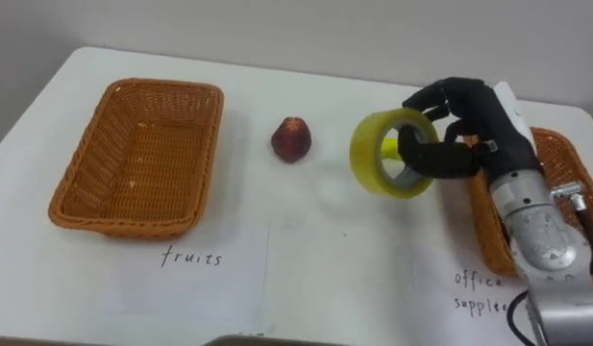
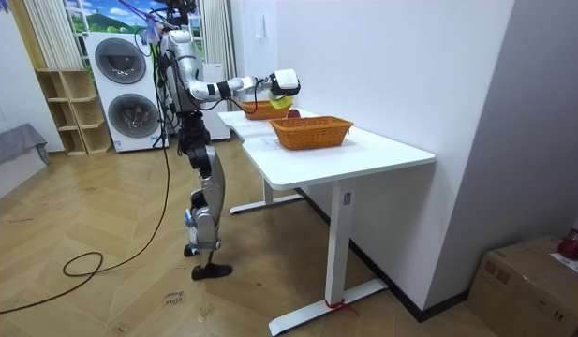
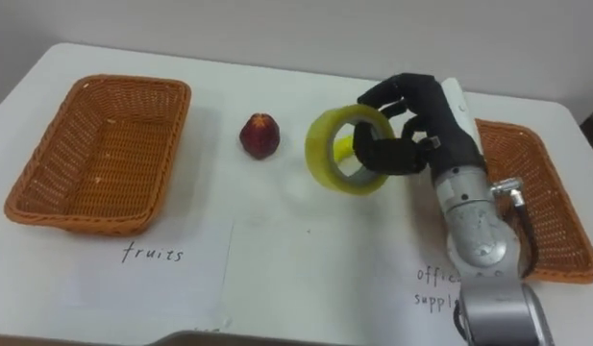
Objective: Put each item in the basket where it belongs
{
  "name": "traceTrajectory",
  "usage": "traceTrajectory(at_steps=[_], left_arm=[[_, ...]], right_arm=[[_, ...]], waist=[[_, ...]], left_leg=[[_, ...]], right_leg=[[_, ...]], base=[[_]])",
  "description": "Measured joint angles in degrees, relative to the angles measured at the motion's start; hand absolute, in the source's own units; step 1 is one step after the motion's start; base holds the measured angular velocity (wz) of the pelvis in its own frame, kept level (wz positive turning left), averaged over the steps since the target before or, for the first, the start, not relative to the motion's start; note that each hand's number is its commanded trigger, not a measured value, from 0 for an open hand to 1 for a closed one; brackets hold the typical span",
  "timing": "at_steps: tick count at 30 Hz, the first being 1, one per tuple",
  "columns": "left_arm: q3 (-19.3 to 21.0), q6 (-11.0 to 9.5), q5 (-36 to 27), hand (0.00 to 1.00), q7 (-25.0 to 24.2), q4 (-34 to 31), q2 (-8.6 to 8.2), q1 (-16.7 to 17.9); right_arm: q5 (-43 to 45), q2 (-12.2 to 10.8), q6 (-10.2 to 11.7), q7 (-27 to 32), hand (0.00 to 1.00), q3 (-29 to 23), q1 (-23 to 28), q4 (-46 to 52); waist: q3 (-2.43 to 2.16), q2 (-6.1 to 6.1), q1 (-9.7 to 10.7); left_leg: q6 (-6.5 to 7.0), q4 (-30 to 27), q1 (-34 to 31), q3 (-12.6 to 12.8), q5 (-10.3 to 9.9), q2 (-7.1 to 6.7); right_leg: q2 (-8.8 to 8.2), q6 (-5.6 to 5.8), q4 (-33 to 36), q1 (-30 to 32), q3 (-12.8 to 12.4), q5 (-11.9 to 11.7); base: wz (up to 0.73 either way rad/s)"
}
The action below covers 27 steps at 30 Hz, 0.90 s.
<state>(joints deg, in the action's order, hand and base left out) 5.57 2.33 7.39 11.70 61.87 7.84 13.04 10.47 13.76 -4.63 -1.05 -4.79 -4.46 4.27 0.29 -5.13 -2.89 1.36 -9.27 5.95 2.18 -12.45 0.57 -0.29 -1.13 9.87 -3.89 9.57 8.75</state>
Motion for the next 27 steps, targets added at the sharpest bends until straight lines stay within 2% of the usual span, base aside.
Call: traceTrajectory(at_steps=[6,11,20,27], left_arm=[[0.7,0.4,0.2,0.00,0.0,0.0,0.00,0.8],[0.6,0.6,0.8,0.00,0.2,0.0,0.14,1.2],[0.4,0.6,0.7,0.00,0.2,0.0,1.12,1.0],[1.0,1.1,0.6,0.00,0.0,-0.6,1.13,1.5]], right_arm=[[-2.0,0.4,0.0,4.8,1.00,-3.8,0.0,-1.2],[-4.2,4.6,-0.2,9.0,1.00,-4.1,0.0,-2.3],[-9.4,5.0,0.2,12.6,1.00,-4.1,0.0,-5.8],[-10.4,5.0,0.1,13.0,1.00,-5.7,0.0,-8.6]], waist=[[-0.05,-0.03,1.1],[-0.15,0.01,1.3],[-0.33,-1.33,2.1],[-0.12,-1.47,2.8]], left_leg=[[0.00,-0.1,-0.3,0.0,0.0,-0.04],[-0.01,-0.1,-0.3,0.8,0.0,0.01],[0.00,-0.2,0.2,1.0,0.0,0.32],[-0.02,0.1,0.5,1.1,-0.1,0.40]], right_leg=[[0.23,-0.03,0.0,0.3,-0.2,-0.1],[0.41,-0.05,0.5,0.9,-1.0,-0.2],[0.34,-0.05,0.8,0.8,-1.5,-0.2],[0.44,-0.06,1.0,0.7,-1.5,-0.2]], base=[[0.00],[-0.09],[-0.02],[-0.02]])
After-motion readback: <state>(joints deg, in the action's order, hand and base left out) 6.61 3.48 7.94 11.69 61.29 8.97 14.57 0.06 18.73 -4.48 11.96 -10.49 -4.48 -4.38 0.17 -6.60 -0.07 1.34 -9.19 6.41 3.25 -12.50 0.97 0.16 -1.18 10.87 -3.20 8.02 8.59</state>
